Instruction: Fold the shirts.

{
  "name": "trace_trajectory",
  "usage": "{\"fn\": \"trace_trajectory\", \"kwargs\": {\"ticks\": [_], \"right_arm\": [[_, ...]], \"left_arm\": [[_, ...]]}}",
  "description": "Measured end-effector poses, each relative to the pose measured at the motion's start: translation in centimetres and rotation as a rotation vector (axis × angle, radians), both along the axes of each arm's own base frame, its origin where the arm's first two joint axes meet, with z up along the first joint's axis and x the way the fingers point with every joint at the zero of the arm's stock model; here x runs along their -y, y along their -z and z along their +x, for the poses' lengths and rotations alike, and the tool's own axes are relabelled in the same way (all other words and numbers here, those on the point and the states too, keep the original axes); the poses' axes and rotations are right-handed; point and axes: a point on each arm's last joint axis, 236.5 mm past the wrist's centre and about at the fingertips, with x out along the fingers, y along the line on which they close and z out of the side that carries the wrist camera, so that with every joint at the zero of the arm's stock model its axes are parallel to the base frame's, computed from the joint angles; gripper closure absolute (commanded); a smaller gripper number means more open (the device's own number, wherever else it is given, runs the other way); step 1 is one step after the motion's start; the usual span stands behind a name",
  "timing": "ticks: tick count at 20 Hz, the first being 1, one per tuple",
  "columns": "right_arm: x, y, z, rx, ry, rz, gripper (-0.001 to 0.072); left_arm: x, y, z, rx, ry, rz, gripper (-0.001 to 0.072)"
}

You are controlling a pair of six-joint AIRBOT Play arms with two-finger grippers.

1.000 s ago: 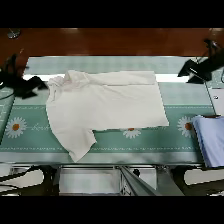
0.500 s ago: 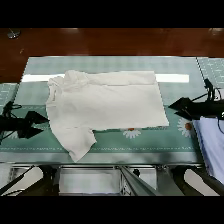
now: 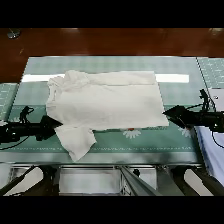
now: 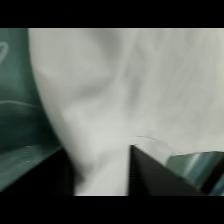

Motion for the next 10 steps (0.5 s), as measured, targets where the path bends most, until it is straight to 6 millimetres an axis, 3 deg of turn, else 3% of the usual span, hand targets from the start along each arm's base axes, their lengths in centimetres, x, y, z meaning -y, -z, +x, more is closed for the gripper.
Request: {"fn": "trace_trajectory", "kwargs": {"ticks": [3, 6, 10], "right_arm": [[2.2, 0.4, 0.2, -0.035, 0.033, -0.094, 0.0091], [4.9, 2.1, -0.9, -0.146, 0.088, -0.201, 0.0091], [5.1, 4.4, -2.5, -0.293, 0.092, -0.180, 0.0091]], "left_arm": [[0.6, -0.2, 0.6, 0.033, 0.007, -0.005, 0.0670], [0.8, -0.2, 1.1, 0.057, 0.010, -0.003, 0.0670], [0.9, -0.3, 1.3, 0.074, 0.016, -0.004, 0.0670]]}}
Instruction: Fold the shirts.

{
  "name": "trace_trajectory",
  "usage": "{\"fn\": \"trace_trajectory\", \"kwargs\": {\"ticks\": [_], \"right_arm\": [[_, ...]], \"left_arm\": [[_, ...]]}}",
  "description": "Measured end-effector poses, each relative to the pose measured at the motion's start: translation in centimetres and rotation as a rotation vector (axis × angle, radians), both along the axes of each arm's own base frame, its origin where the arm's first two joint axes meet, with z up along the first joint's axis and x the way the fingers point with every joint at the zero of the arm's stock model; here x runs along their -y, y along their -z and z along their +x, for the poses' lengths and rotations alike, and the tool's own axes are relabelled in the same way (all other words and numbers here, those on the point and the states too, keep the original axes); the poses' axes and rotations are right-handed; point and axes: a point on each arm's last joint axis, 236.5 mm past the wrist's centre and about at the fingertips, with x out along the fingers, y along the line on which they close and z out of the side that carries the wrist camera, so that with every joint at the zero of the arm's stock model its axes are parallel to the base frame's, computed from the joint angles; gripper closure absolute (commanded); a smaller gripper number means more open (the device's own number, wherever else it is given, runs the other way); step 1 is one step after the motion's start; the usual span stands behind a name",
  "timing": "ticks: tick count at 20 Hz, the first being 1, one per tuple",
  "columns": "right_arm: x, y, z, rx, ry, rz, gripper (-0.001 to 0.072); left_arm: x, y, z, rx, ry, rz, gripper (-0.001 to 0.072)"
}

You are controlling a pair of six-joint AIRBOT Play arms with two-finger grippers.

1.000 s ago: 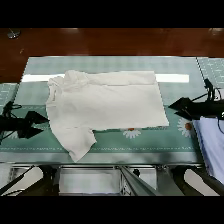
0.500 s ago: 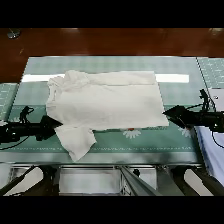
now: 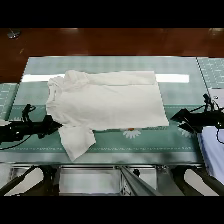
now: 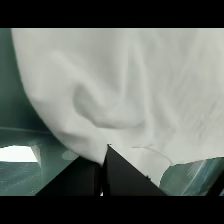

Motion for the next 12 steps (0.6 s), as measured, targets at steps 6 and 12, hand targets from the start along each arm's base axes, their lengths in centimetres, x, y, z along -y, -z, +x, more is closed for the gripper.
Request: {"fn": "trace_trajectory", "kwargs": {"ticks": [6, 12], "right_arm": [[-3.7, 2.3, 0.3, -0.090, -0.037, 0.118, 0.0091], [-6.2, 2.9, 4.7, 0.000, -0.108, 0.090, 0.0687]], "left_arm": [[0.0, 0.0, 0.1, 0.007, 0.002, 0.001, 0.0670], [0.4, -0.4, 0.6, 0.023, 0.005, -0.006, 0.0670]]}}
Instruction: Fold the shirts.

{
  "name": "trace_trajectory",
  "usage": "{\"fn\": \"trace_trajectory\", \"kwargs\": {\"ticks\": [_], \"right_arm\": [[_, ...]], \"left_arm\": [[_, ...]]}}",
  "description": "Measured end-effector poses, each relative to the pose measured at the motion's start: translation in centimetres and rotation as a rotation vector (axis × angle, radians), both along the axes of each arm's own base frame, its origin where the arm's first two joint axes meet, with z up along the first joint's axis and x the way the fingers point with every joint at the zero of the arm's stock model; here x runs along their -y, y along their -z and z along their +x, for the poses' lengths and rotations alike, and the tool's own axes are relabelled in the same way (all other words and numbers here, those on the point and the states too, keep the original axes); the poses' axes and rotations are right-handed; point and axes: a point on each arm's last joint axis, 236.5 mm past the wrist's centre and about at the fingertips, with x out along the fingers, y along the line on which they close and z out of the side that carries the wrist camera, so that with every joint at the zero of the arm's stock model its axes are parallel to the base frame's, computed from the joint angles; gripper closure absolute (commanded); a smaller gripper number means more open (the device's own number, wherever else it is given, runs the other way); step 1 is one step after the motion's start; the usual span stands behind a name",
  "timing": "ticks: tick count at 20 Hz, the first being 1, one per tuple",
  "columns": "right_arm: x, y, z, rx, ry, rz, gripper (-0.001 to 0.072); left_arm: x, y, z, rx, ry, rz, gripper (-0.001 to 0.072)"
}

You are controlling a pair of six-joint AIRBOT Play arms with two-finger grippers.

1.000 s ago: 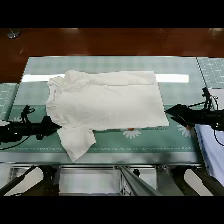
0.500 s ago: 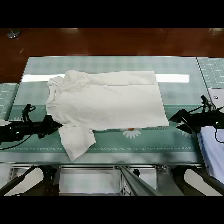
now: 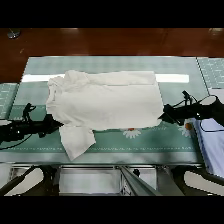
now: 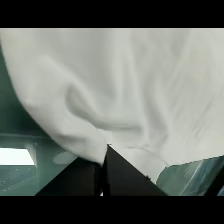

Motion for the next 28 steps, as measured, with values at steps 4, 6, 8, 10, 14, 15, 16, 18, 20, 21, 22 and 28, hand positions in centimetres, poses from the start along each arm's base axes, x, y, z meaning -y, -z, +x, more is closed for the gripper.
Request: {"fn": "trace_trajectory", "kwargs": {"ticks": [4, 6, 8, 10, 14, 15, 16, 18, 20, 21, 22, 28], "right_arm": [[-1.0, -5.5, 4.9, 0.145, -0.107, -0.006, 0.0688], [-0.7, -12.0, 8.8, 0.301, -0.155, -0.046, 0.0688], [0.0, -21.2, 12.5, 0.517, -0.172, -0.114, 0.0688], [0.7, -32.3, 13.7, 0.758, -0.173, -0.204, 0.0688], [1.5, -50.0, 8.1, 1.151, -0.143, -0.393, 0.0688], [1.6, -53.4, 5.6, 1.234, -0.127, -0.434, 0.0688], [1.7, -55.9, 2.9, 1.298, -0.110, -0.478, 0.0687], [2.1, -59.3, -2.2, 1.386, -0.082, -0.556, 0.0687], [2.4, -61.1, -6.7, 1.439, -0.052, -0.622, 0.0687], [2.6, -61.6, -8.6, 1.455, -0.040, -0.645, 0.0687], [2.7, -61.9, -10.2, 1.464, -0.027, -0.663, 0.0687], [2.9, -58.3, -14.6, 1.339, -0.054, -0.685, 0.0687]], "left_arm": [[-0.9, -5.5, 4.8, 0.173, -0.018, 0.001, 0.0671], [-2.1, -12.8, 9.4, 0.383, -0.054, 0.018, 0.0671], [-3.3, -22.4, 12.9, 0.625, -0.077, 0.067, 0.0671], [-4.0, -32.9, 14.2, 0.867, -0.080, 0.153, 0.0671], [-3.7, -50.1, 10.4, 1.219, -0.073, 0.429, 0.0671], [-3.4, -53.4, 8.5, 1.285, -0.079, 0.505, 0.0671], [-3.0, -56.0, 6.6, 1.342, -0.088, 0.573, 0.0671], [-2.1, -60.4, 2.3, 1.444, -0.113, 0.707, 0.0672], [-1.3, -63.0, -2.0, 1.512, -0.144, 0.832, 0.0671], [-0.9, -63.9, -4.1, 1.540, -0.157, 0.884, 0.0672], [-0.6, -64.5, -6.0, 1.561, -0.165, 0.928, 0.0672], [-1.7, -62.6, -11.0, 1.514, -0.134, 1.009, 0.0671]]}}
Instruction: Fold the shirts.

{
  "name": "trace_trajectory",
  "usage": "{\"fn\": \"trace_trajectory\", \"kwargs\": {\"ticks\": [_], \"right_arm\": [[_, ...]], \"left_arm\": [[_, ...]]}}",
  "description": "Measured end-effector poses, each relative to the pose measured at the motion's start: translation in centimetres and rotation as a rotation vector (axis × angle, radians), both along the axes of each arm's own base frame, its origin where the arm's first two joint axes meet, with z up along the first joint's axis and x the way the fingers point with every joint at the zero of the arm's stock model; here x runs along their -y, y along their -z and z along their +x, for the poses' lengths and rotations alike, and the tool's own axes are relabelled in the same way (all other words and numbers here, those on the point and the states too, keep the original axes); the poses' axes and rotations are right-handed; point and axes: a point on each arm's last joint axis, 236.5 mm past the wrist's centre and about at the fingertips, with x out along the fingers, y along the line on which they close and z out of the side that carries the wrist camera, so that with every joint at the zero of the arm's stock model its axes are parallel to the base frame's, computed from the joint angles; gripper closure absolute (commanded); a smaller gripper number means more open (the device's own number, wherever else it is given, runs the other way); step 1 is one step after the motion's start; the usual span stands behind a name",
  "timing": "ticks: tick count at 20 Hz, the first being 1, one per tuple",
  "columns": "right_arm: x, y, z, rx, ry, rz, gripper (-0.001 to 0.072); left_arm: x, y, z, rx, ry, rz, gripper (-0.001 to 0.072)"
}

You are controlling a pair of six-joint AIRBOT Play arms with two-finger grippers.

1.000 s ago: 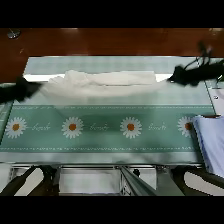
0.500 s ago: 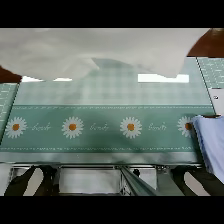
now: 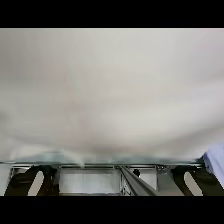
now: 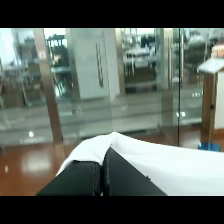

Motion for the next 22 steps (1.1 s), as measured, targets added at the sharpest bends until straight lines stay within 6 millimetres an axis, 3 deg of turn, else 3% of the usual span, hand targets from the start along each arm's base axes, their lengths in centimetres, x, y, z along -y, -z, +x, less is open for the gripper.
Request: {"fn": "trace_trajectory", "kwargs": {"ticks": [2, 5, 8, 12, 17, 22], "right_arm": [[-0.2, 3.6, 1.1, -0.133, -0.016, 0.011, 0.0687], [-0.8, 9.9, 4.2, -0.335, -0.064, 0.051, 0.0687], [-0.9, 17.0, 9.0, -0.494, -0.088, 0.113, 0.0687], [-0.2, 25.8, 16.8, -0.647, -0.073, 0.199, 0.0688], [0.4, 34.6, 27.0, -0.760, -0.056, 0.313, 0.0687], [0.9, 40.7, 35.8, -0.816, -0.035, 0.416, 0.0687]], "left_arm": [[-0.6, 3.2, 2.0, -0.108, 0.007, -0.020, 0.0671], [-1.2, 10.6, 7.1, -0.336, 0.004, -0.041, 0.0671], [-1.4, 19.9, 13.0, -0.575, -0.005, -0.060, 0.0671], [-1.6, 30.0, 20.4, -0.781, -0.025, -0.102, 0.0671], [-1.5, 39.3, 29.9, -0.900, -0.048, -0.192, 0.0671], [-1.3, 46.0, 37.2, -0.987, -0.096, -0.366, 0.0670]]}}
